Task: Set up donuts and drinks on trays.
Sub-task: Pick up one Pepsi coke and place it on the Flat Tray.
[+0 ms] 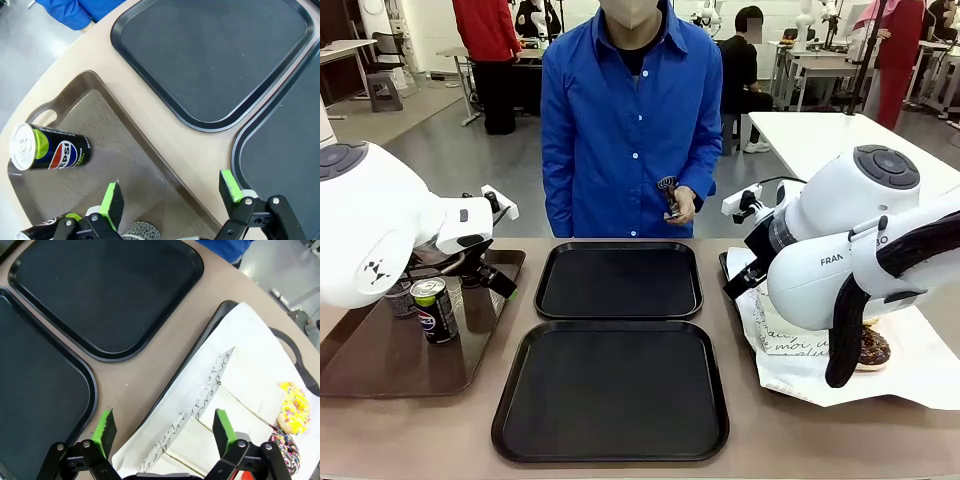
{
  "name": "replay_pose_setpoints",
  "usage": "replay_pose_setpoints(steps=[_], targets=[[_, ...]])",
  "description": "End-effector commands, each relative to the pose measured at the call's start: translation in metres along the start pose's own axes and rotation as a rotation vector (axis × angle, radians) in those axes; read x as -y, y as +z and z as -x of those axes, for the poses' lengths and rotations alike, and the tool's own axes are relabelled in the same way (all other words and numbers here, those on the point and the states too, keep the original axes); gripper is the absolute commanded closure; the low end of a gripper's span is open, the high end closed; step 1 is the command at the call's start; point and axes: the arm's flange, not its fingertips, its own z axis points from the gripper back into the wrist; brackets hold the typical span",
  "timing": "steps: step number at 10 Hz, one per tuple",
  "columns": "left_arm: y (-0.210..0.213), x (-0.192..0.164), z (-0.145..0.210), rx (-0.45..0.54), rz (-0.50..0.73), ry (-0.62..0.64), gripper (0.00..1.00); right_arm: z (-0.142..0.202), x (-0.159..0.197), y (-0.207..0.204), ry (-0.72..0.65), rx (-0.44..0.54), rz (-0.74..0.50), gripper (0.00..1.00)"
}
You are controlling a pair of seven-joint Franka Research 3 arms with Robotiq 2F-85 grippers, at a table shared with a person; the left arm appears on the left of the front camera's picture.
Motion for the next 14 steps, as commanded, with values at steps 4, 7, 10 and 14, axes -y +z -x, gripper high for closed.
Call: replay_pose_setpoints(steps=[4, 7, 10, 14], targets=[[0.000, 0.000, 0.000, 0.000, 0.000, 0.000, 0.00, 0.000, 0.000, 0.000, 0.000, 0.000, 0.000, 0.00], [0.000, 0.000, 0.000, 0.000, 0.000, 0.000, 0.00, 0.000, 0.000, 0.000, 0.000, 0.000, 0.000, 0.00], [0.021, 0.010, 0.013, 0.030, 0.047, -0.015, 0.00, 0.040, -0.012, 0.027, 0.032, -0.047, -0.017, 0.00], [0.117, 0.039, 0.076, -0.002, -0.091, -0.142, 0.00, 0.124, -0.054, 0.151, 0.137, -0.061, 0.063, 0.00]])
